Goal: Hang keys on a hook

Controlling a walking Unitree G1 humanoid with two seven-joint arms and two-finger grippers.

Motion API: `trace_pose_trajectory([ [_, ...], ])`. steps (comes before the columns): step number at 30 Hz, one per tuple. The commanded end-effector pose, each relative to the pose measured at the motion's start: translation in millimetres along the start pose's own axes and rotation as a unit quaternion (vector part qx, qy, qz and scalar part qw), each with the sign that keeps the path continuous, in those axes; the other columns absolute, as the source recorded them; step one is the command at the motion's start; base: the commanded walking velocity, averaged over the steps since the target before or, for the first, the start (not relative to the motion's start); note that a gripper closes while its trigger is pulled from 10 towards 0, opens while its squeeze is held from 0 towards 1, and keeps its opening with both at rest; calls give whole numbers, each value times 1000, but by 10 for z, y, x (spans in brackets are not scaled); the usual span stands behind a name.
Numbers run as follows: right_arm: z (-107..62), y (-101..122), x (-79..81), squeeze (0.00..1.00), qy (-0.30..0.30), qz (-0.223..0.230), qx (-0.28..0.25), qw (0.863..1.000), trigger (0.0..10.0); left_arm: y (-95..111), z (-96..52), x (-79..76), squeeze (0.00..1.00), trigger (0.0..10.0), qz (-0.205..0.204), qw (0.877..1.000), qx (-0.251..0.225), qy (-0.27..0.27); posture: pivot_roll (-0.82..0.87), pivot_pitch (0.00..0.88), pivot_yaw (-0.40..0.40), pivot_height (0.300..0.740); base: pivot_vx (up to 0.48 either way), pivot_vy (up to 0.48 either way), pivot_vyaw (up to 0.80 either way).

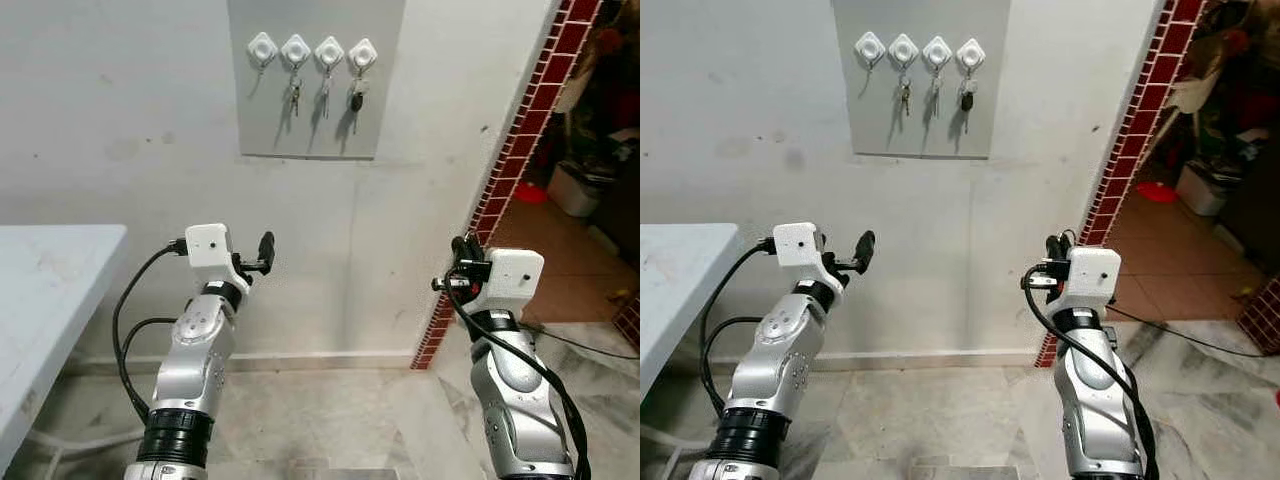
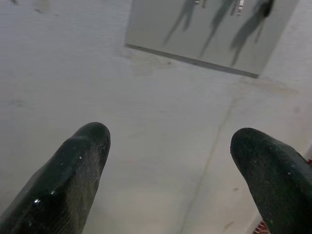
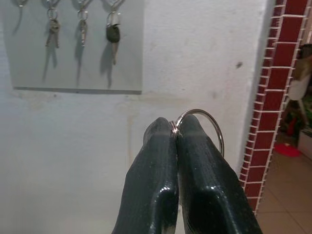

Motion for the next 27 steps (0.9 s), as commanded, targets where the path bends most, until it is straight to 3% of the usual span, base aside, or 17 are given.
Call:
trace_pose_trajectory([
  [1, -9, 38, -43, 0, -3, -4, -4, 1000, 10000, 74, -14, 32, 0, 10000, 6, 1000, -13, 3, 28, 24, -50, 740, 0, 0, 0],
  [16, -106, 15, -73, 0, 4, -14, 12, 1000, 10000, 4, -126, 62, 0, 10000, 21, 1000, 1, -7, 34, 106, -65, 740, 0, 0, 0],
  [27, -107, 20, -146, 0, -15, -13, 12, 1000, 10000, 43, -143, 72, 0, 10000, 25, 1000, -6, -5, 34, 101, -36, 740, 0, 0, 0],
])
Point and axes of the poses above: a point about 5 cm out from each wrist's last joint towards the gripper, its own z axis pointing out of the wrist towards the gripper, its own y axis along the axis of the wrist's last joint, x = y × z, the point moved 5 cm from there along z, pointing out of the wrist towards the gripper, and after that the axes turned 10 degrees about z, right-handed, at the moved point
